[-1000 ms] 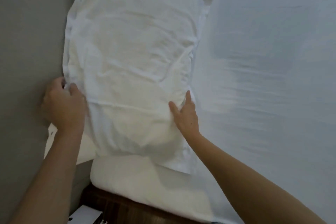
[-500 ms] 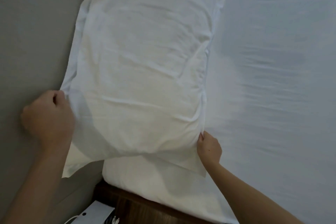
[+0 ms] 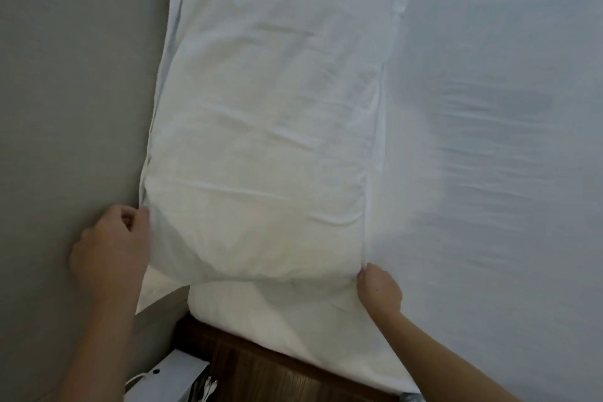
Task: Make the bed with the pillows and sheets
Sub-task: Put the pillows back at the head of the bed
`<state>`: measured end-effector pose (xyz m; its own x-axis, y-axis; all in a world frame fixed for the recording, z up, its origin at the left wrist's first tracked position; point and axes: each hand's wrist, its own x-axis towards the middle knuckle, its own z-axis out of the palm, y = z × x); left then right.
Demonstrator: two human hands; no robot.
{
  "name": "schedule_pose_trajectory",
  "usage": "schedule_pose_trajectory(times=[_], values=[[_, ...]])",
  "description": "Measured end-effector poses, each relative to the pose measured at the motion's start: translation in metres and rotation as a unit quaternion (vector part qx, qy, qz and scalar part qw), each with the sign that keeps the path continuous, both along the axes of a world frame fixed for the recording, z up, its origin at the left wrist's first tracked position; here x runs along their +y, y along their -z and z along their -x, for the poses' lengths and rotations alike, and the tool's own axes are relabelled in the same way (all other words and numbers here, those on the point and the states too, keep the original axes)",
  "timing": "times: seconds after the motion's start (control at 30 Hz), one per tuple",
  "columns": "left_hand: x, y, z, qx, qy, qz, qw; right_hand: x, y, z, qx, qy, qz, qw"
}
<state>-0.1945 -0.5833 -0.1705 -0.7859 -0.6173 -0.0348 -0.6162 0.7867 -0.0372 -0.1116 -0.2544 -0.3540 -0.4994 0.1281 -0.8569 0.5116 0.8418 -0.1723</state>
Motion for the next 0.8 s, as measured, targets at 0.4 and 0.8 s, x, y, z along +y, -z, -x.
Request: schedule_pose_trajectory(times=[0.4,0.8], values=[[0.024,0.004,-0.090,-0.061,-0.049,0.012,0.997,0.002,-0.002,-0.055,0.124,0.127,0.004,0.984],[-0.013,0.003,-0.072,-0.144,-0.168,-0.250,0.943,-0.006,0.005,-0.057,0.001,0.034,0.015,0.999]])
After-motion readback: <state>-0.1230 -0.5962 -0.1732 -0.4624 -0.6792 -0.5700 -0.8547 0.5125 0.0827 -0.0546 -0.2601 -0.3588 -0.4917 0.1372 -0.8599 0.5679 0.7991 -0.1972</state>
